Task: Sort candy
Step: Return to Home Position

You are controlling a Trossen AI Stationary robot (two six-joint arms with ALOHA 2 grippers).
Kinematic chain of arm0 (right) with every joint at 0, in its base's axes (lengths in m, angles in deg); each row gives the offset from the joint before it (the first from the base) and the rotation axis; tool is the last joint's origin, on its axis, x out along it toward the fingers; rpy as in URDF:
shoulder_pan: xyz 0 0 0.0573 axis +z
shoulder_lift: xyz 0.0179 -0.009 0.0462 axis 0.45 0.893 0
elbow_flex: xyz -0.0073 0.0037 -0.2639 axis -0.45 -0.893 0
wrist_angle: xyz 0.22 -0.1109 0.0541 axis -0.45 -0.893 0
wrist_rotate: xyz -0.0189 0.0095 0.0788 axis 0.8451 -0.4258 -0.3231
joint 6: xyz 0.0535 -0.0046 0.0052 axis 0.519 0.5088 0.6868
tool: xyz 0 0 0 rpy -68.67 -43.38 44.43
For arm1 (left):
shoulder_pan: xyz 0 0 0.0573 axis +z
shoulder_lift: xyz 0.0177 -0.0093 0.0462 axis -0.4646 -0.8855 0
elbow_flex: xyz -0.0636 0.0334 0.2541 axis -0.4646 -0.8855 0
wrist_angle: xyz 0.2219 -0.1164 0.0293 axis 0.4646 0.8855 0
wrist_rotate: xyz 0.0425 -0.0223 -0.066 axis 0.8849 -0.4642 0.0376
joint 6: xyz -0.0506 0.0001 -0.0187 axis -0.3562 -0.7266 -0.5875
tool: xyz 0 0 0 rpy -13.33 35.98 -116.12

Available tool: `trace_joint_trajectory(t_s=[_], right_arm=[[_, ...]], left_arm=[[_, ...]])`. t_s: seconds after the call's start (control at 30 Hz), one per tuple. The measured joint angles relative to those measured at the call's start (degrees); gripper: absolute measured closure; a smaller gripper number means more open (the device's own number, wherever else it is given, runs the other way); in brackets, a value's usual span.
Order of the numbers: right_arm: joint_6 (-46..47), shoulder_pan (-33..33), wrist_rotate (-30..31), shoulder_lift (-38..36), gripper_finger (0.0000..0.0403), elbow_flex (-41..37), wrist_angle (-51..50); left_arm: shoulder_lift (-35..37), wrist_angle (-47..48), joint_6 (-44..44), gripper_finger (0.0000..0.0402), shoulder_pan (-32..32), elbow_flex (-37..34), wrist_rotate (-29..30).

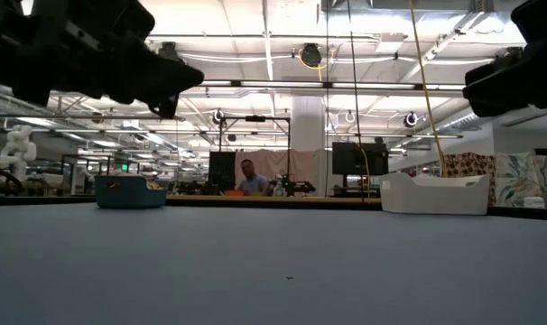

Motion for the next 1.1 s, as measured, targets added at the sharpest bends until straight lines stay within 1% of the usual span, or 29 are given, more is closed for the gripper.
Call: trace_joint_trajectory(t_s=[0.1, 0.27, 0.37, 0.43, 0.5, 0.57, 0.67, 0.73, 0.83, 0.87, 0.93, 1.03, 1.1], right_arm=[[0.19, -1.33, -1.90, 0.00, 0.0403, -0.38, 0.24], [0.10, -1.72, -2.34, -0.02, 0.0403, -0.47, 0.22], [-0.24, -1.72, -3.27, 0.00, 0.0403, -0.47, 0.18], [-0.24, -1.72, -3.59, 0.00, 0.0403, -0.47, 0.17], [-0.81, -1.72, -4.83, -0.02, 0.0403, -0.47, 0.12], [-1.34, -1.72, -5.06, -0.24, 0.0403, -0.47, -0.04], [-2.34, -1.72, -5.06, -1.25, 0.0403, -0.75, 0.18], [-2.73, -1.72, -5.21, -2.95, 0.0403, -2.28, 0.70], [-4.12, -1.93, -6.12, -5.96, 0.0403, -6.68, 6.86], [-4.22, -2.16, -6.28, -7.19, 0.0403, -6.68, 4.46], [-3.68, -2.80, -6.24, -8.97, 0.0403, -6.61, 2.70], [-4.74, -4.51, -6.38, -11.16, 0.0403, -6.52, 0.92], [-6.43, -5.87, -7.65, -12.48, 0.0403, -6.54, 0.35]], left_arm=[[0.08, -0.24, 0.28, 0.0397, 0.65, -1.29, -1.54], [0.20, -2.38, 0.22, 0.0397, 1.79, -4.58, -2.84], [0.38, -6.26, -1.28, 0.0397, 2.49, -8.06, -2.78], [0.42, -9.29, -2.79, 0.0397, 2.88, -10.62, -1.73], [0.43, -13.44, -3.85, 0.0397, 3.02, -13.20, -1.37], [0.45, -15.80, -4.24, 0.0397, 2.99, -14.55, -1.10], [1.15, -15.00, -4.19, 0.0397, 2.97, -14.54, -1.08], [1.18, -14.15, -4.06, 0.0397, 2.97, -14.54, -1.01], [1.92, -13.58, -3.60, 0.0397, 2.98, -14.54, -1.40], [2.11, -13.36, -3.55, 0.0397, 2.97, -14.55, -1.49], [2.64, -12.29, -3.30, 0.0398, 2.97, -14.56, -1.54], [3.42, -11.97, -3.11, 0.0398, 2.97, -14.56, -1.56], [4.04, -11.67, -2.66, 0.0398, 2.97, -14.58, -1.54]])
